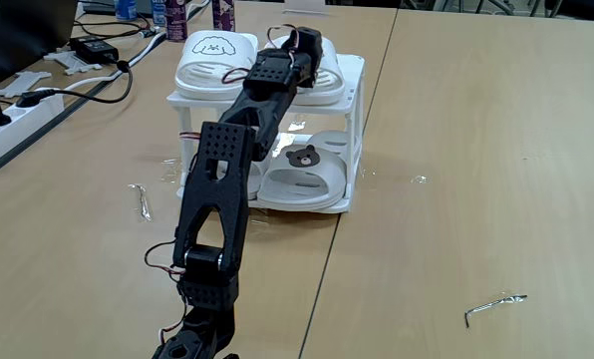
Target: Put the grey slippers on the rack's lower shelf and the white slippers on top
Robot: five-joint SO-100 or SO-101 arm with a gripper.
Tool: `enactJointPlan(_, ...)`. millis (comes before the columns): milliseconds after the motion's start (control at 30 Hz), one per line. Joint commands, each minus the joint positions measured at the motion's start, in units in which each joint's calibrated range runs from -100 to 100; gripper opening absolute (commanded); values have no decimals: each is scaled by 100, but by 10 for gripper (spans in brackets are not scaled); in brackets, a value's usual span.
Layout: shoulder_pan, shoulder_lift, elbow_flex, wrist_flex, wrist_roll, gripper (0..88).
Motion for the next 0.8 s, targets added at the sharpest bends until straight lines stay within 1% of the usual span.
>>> enactJointPlan(0,16,-845,249,-75,42,296)
enactJointPlan(167,189,-1484,971,-75,42,292)
enactJointPlan(267,288,-2048,1720,-75,42,291)
enactJointPlan(433,625,-3630,3299,-75,42,289)
enactJointPlan(467,699,-3983,3650,-75,42,277)
enactJointPlan(500,789,-4320,4002,-75,42,216)
enactJointPlan(533,880,-4656,4327,-84,42,96)
enactJointPlan(567,987,-5085,4679,-92,42,3)
enactJointPlan(600,1061,-5380,4959,-256,42,27)
enactJointPlan(633,1143,-5641,5365,-860,42,1)
enactJointPlan(667,1250,-5817,5915,-1930,42,8)
enactJointPlan(767,1390,-5944,8143,-5787,42,7)
